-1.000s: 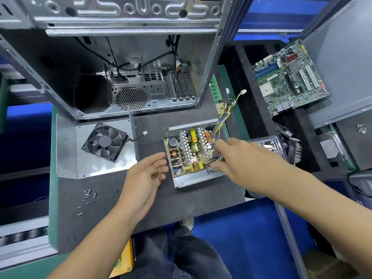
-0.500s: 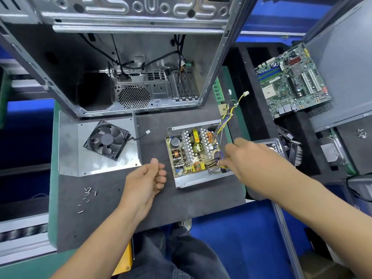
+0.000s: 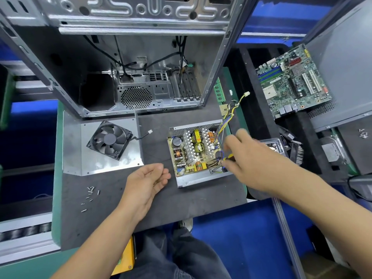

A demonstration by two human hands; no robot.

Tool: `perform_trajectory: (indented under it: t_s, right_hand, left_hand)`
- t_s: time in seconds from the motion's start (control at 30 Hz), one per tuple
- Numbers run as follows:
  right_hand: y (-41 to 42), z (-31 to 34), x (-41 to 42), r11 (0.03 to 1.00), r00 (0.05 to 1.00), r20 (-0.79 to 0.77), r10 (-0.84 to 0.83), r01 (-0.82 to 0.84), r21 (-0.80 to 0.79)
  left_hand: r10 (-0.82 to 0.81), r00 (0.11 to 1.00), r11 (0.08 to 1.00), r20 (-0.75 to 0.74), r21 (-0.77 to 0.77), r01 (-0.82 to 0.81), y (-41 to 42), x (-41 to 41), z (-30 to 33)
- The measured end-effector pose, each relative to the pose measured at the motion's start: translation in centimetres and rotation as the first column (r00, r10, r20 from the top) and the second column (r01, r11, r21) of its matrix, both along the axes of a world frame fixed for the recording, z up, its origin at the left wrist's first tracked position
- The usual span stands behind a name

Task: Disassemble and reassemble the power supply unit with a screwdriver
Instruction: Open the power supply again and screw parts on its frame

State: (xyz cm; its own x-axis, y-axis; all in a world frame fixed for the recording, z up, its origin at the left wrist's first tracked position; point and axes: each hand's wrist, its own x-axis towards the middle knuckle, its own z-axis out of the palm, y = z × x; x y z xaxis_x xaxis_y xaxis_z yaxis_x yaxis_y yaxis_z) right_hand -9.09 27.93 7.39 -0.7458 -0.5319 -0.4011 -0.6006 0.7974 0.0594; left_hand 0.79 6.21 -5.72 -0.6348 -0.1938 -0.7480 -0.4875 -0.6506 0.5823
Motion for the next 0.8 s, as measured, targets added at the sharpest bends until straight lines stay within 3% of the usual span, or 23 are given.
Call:
perform_trajectory:
  t_s: [0.07, 0.23, 0.37, 0.57, 0.7, 0.8]
  right_hand:
    - [0.1, -0.1, -0.1, 0.999, 0.998, 0.069, -0.014, 0.016, -0.037]
    - [-0.9, -0.3, 1.3, 0.988, 0.986, -0.165, -0.009, 0.034, 0.148]
    - [-0.7, 0.1, 1.2, 0.999, 0.999, 0.039, 0.035, -0.036, 0.016]
    - [-0.5, -0.4, 0.6, 0.968, 0.998, -0.048, 0.035, -0.022, 0.25]
    - [0.3, 0.3, 0.5, 0.991, 0.985, 0.113, -0.128, 0.125, 0.038]
    - [-0.1, 0.2, 0.7, 0.992, 1.0, -0.021, -0.019, 0.021, 0.127]
  left_hand:
    - [-0.007, 1.0, 1.0, -0.004, -0.009, 0.007, -0.1, 0.1, -0.2]
    - [-0.021, 1.0, 1.0, -0.019, 0.012, 0.021, -0.1, 0.2, -0.5]
    - [-0.009, 0.999, 0.999, -0.033, 0.031, 0.01, -0.1, 0.2, -0.5]
    - [0.024, 0.999, 0.998, -0.039, 0.061, -0.022, -0.2, 0.2, -0.8]
    - [0.043, 0.998, 0.996, -0.037, 0.081, -0.04, -0.2, 0.2, -0.9]
    - [0.042, 0.999, 0.996, -0.031, 0.082, -0.039, 0.0, 0.2, -0.9]
